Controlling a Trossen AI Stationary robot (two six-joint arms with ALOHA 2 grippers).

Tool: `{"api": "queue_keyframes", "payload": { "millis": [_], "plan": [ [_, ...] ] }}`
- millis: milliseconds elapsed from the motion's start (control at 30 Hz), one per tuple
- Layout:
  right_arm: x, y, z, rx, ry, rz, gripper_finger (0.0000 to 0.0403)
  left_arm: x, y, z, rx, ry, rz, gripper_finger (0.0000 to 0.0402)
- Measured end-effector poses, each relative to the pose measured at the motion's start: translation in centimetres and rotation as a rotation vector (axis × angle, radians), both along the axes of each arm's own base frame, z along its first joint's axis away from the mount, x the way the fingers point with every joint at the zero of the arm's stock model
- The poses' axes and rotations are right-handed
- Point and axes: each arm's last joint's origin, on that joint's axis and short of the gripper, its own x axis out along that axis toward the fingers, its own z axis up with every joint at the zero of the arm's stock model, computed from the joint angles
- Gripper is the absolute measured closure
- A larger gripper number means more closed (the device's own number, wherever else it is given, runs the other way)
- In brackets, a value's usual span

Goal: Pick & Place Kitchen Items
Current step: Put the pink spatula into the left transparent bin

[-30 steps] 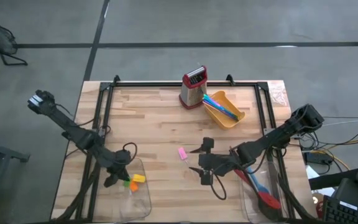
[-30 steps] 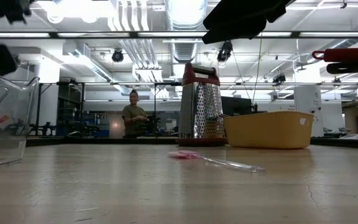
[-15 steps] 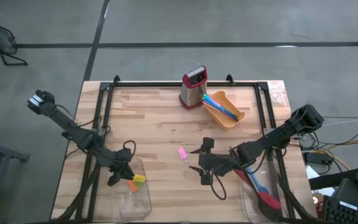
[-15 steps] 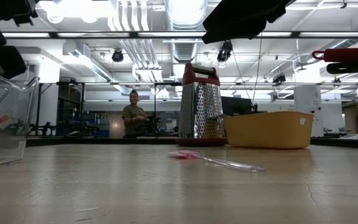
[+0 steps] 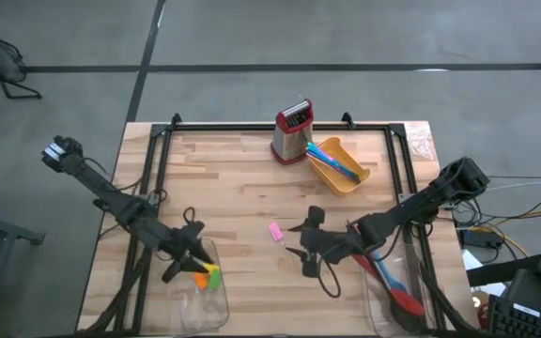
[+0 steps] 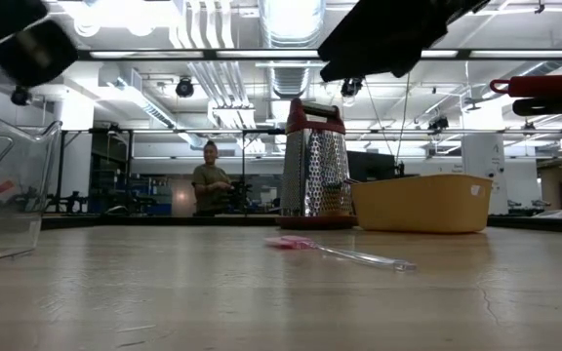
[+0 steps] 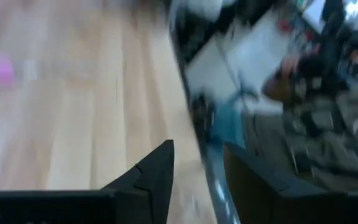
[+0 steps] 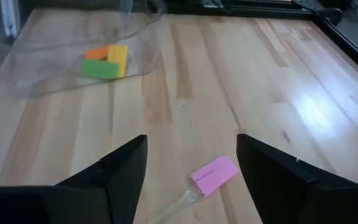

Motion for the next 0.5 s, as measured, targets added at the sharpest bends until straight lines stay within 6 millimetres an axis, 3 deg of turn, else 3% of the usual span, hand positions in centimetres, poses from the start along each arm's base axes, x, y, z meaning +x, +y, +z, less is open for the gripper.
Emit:
{"api": "queue_keyframes", "payload": {
  "millis": [233,500],
  "plan": [
    [1.5,-1.4,-1.5,0.031,0.020,-0.073,0.0161,1.1,-0.2,2.3,0.159,-0.386,0.100,0.0259],
    [4.6,-2.5,-3.9,0.078,0.078,-0.172,0.0118,2.8,-1.4,3.6,0.362,-0.747,0.108,0.0261]
  ]
}}
